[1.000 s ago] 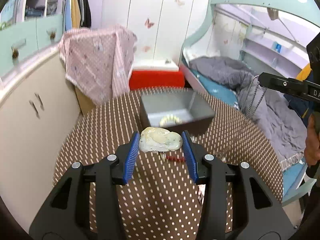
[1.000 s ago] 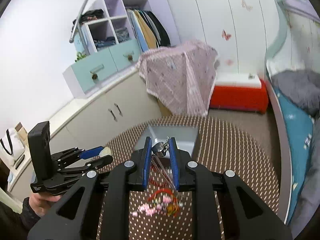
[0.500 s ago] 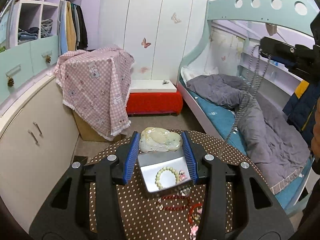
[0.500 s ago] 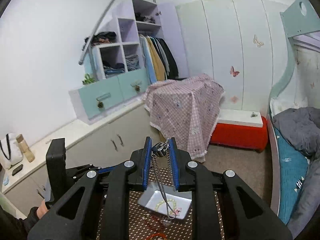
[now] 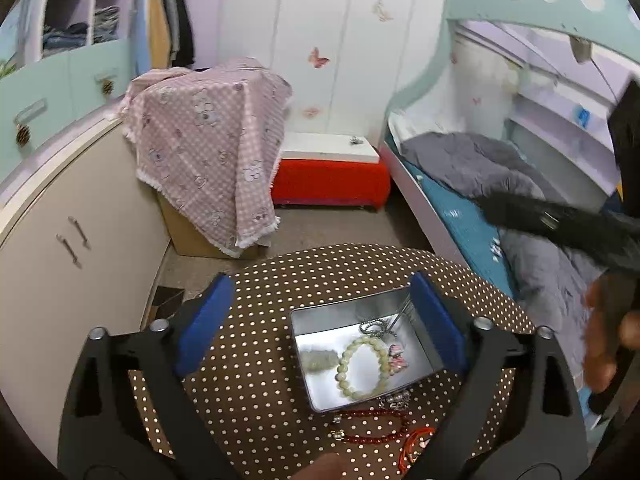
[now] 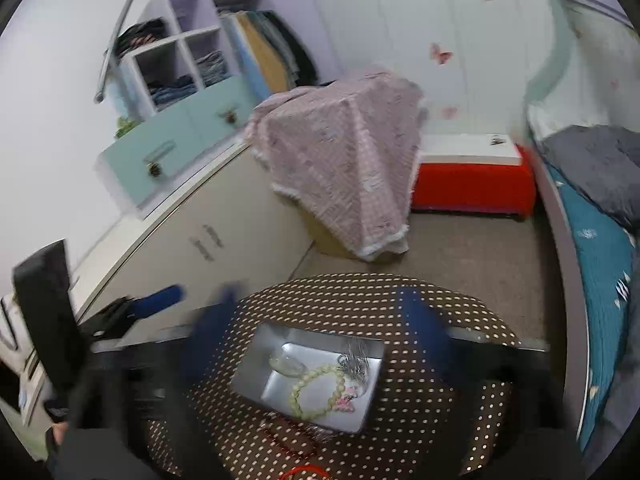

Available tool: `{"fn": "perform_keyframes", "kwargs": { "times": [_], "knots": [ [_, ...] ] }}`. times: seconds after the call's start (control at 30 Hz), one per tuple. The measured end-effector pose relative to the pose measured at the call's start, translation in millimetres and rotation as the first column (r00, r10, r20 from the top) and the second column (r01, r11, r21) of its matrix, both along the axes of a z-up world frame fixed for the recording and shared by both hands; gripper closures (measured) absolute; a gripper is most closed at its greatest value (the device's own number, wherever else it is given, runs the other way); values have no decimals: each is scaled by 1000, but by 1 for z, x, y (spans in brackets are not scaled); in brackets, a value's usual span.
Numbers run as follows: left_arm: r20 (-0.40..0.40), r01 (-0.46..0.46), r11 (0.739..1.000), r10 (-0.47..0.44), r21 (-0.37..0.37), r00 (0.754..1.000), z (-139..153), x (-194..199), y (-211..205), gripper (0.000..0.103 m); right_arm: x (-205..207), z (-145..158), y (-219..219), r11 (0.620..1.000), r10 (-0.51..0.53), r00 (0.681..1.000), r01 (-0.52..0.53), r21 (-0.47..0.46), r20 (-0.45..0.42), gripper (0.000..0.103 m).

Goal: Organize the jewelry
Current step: 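Lower the jade pendant and silver chain into the gray box while both tools open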

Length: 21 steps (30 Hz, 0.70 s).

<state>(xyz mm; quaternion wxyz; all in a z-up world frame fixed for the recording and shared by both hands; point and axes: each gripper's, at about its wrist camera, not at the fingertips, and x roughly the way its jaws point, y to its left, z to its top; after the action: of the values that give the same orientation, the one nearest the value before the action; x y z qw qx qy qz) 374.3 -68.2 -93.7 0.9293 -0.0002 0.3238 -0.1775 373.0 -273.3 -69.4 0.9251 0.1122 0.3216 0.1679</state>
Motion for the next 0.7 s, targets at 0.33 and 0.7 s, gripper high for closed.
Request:
{"fn": "perform_keyframes", "kwargs": {
  "times": [0.33, 0.7],
  "knots": [
    [66, -93, 995, 95, -23, 993, 15, -33, 33, 12, -27, -13, -12, 997, -74, 997, 74, 24, 3, 8],
    [143, -129, 991, 133, -32, 981, 29, -80, 46, 9, -69, 11, -11, 995, -97, 992, 97, 8, 82, 8]
  ]
}}
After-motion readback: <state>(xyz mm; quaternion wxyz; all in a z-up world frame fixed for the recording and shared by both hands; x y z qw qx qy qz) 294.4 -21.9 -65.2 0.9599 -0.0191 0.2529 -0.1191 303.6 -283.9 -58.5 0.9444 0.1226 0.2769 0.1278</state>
